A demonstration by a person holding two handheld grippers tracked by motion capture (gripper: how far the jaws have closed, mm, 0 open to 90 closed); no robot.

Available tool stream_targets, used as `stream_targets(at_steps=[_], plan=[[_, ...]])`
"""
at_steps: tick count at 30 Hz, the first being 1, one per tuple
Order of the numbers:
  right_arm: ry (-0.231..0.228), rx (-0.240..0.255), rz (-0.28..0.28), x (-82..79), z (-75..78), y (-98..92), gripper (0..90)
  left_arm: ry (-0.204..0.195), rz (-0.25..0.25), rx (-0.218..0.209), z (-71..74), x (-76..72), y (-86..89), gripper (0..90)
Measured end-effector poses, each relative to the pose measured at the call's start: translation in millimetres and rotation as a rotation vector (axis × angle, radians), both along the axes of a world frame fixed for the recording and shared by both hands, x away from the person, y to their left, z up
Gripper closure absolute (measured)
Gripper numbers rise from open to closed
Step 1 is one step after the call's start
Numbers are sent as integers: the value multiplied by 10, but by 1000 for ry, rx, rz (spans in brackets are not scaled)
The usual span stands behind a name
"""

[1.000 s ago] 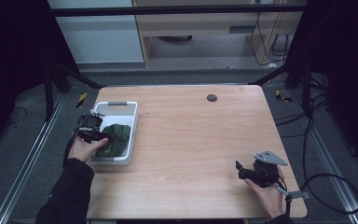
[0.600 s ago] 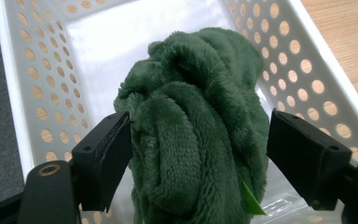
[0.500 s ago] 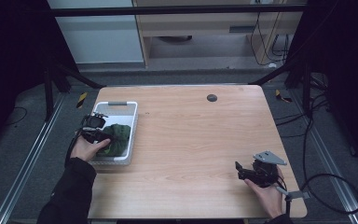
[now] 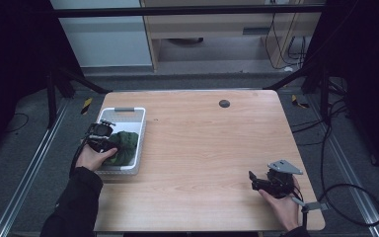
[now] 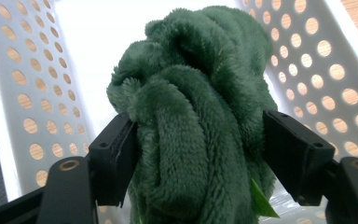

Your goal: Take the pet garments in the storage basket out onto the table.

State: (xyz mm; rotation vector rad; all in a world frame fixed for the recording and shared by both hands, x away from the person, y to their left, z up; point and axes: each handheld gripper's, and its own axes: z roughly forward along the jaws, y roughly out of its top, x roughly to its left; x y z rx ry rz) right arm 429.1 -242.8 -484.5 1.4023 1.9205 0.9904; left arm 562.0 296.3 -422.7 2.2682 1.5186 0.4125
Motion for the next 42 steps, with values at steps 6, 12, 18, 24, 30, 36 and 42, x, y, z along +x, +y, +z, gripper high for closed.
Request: stream_targets(at_steps=[6, 12, 18, 24, 30, 36, 42], plan=[[3, 0, -1, 2, 0, 3, 131, 21, 7, 0, -34, 11, 2, 345], [5, 0, -1, 3, -2, 3, 131, 30, 21, -5, -36, 5, 12, 480], [10, 4, -2, 3, -3, 3, 131, 34, 24, -18, -28, -5, 29, 590], [12, -2, -1, 8, -11, -5, 131, 35, 20, -15, -13, -8, 28, 656], [14, 4, -7, 8, -10, -6, 131, 11, 12, -9, 47, -20, 27, 687], [9, 6, -9, 4, -10, -24, 131, -53, 2, -39, 241, -84, 67, 695], [11, 9, -8, 5, -14, -31, 131, -111, -8, -53, 503, -154, 110, 700]])
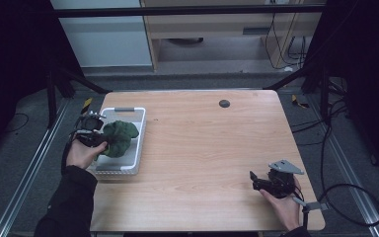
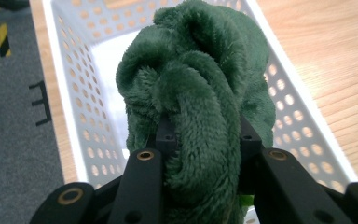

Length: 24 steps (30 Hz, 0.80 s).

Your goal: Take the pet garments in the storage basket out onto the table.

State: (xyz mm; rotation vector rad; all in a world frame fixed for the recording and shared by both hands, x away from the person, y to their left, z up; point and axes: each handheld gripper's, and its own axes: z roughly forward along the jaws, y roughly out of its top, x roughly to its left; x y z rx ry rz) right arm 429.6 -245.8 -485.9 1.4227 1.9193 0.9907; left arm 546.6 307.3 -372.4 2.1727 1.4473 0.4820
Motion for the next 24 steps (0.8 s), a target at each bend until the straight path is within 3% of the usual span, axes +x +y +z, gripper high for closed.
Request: stream_targets(at_steps=[13, 24], plan=[[-3, 4, -4, -1, 3, -1, 131, -56, -56, 38, 320, -167, -50, 702], [-21, -6, 2, -3, 8, 0, 137, -110, -99, 34, 528, -347, -93, 702]])
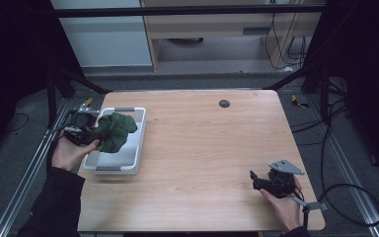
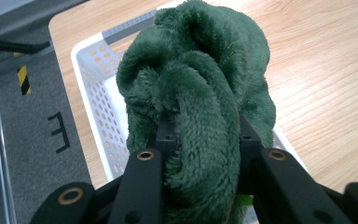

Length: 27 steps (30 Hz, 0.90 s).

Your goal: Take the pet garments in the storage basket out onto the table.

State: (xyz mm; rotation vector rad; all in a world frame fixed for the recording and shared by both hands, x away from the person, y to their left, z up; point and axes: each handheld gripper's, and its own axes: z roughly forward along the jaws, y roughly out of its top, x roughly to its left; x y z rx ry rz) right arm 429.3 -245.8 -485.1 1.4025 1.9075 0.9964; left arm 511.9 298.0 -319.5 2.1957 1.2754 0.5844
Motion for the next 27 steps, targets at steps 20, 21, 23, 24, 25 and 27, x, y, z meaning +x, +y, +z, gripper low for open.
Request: stream_targets(at_steps=[20, 21, 23, 24, 25, 27], plan=[[-25, -11, -4, -8, 10, -9, 136, -41, -127, 15, 266, -178, -324, 702], [-26, -10, -3, -10, 12, -9, 136, -40, -132, 13, 263, -181, -351, 702], [-31, -12, -5, -10, 16, -14, 136, -35, -150, 21, 258, -182, -403, 702], [-32, -11, -6, -11, 20, -14, 136, -38, -157, 18, 253, -180, -433, 702], [-34, -9, -5, -12, 22, -15, 136, -34, -162, 19, 252, -180, -450, 702], [-36, -9, -5, -15, 24, -16, 136, -35, -173, 17, 246, -179, -500, 702]])
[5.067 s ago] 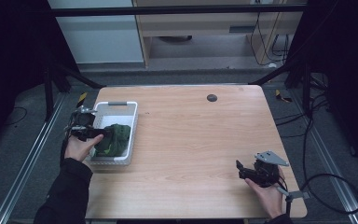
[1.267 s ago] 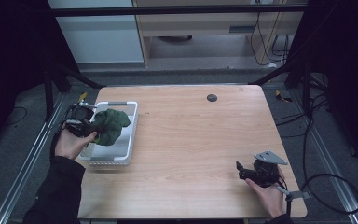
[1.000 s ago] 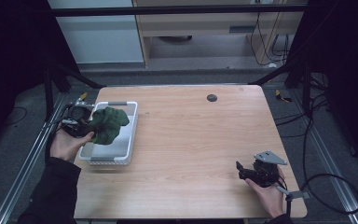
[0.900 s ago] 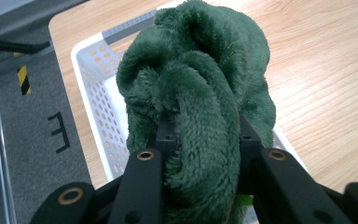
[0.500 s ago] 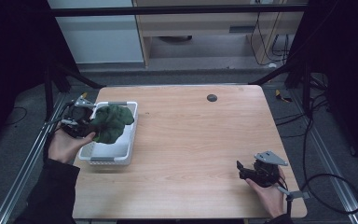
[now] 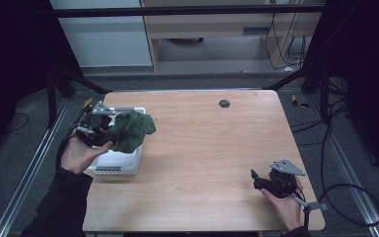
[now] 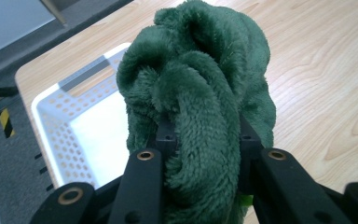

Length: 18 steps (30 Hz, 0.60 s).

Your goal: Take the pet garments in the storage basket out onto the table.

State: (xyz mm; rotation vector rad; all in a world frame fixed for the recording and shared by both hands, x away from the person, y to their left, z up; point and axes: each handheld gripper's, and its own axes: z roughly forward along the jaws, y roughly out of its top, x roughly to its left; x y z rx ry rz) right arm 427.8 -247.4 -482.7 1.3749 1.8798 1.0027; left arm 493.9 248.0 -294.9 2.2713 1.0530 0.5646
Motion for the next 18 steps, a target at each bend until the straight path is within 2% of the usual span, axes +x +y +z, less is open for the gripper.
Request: stream_targets(at_steps=[18], plan=[[-12, 6, -11, -5, 14, -29, 136, 12, -135, 12, -43, 8, -495, 702]])
